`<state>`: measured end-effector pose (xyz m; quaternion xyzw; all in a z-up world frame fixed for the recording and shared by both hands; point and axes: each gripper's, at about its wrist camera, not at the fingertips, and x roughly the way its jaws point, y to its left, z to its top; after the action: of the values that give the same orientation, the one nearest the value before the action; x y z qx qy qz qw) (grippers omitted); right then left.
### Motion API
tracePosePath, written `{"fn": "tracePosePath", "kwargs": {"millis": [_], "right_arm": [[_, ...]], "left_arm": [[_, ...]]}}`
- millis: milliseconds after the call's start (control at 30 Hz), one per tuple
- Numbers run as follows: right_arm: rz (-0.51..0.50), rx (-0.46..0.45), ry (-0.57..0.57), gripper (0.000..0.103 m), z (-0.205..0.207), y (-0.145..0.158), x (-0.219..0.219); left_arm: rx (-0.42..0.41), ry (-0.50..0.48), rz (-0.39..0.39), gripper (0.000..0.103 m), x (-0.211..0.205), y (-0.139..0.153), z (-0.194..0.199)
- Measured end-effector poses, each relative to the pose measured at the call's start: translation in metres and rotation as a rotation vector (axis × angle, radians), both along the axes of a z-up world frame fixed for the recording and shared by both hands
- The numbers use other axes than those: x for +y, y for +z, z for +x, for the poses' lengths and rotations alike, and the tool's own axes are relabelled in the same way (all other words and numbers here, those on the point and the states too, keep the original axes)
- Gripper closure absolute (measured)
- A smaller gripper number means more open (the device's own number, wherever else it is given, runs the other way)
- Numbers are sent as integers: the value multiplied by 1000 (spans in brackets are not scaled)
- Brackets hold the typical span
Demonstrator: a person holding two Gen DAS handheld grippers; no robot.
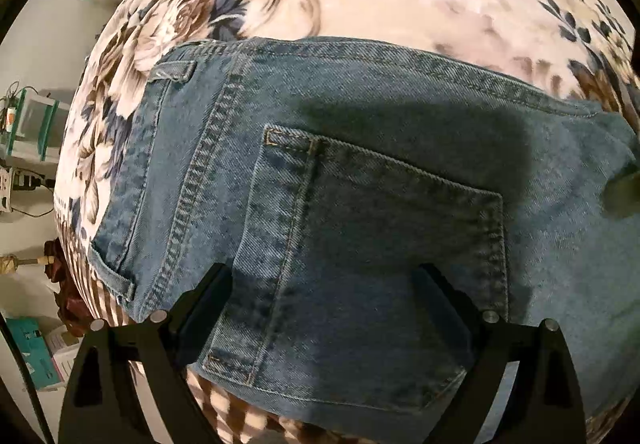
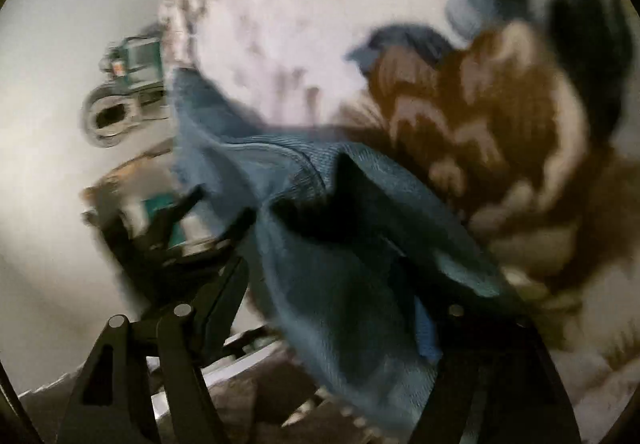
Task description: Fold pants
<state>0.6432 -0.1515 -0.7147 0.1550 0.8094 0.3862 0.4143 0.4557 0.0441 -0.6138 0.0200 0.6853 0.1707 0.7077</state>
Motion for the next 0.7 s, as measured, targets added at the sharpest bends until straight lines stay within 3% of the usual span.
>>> {"fn": "tracePosePath", "kwargs": {"millis": [67,200,333,367,467,500,533,567,600,700], "right_arm": [[12,24,-86,93,9,2,-8],[66,56,-352,97,39,1,-76],[95,151,-373,95,44,-9,-94],[115,177,-359,90,44,-7,-92],[127,153,-334,49,37,-9,-50],[112,126,-319,48,32,-9,-34],[64,91,-292,51,32,-10,-25],[-27,30,-259,76,34,-11,-18],[-86,13,-248,85,30,-15,-15],[-106,23,-336,85,38,-7,-34]], "left_arm": [[-1,-7,-3,8,-1,-1,-1],[-5,-20,-15,8,-1,1,-4],[-4,-5,-26,8,0,2,-6],[-4,-1,-29,8,1,3,-6],[-4,0,-30,8,0,5,-7],[-4,-8,-25,8,-2,5,-7],[-5,-16,-20,8,-4,6,-7],[-3,-23,-18,8,-5,6,-8],[0,-32,-15,8,-6,6,-9],[-2,-47,-4,8,-9,9,-13]]}}
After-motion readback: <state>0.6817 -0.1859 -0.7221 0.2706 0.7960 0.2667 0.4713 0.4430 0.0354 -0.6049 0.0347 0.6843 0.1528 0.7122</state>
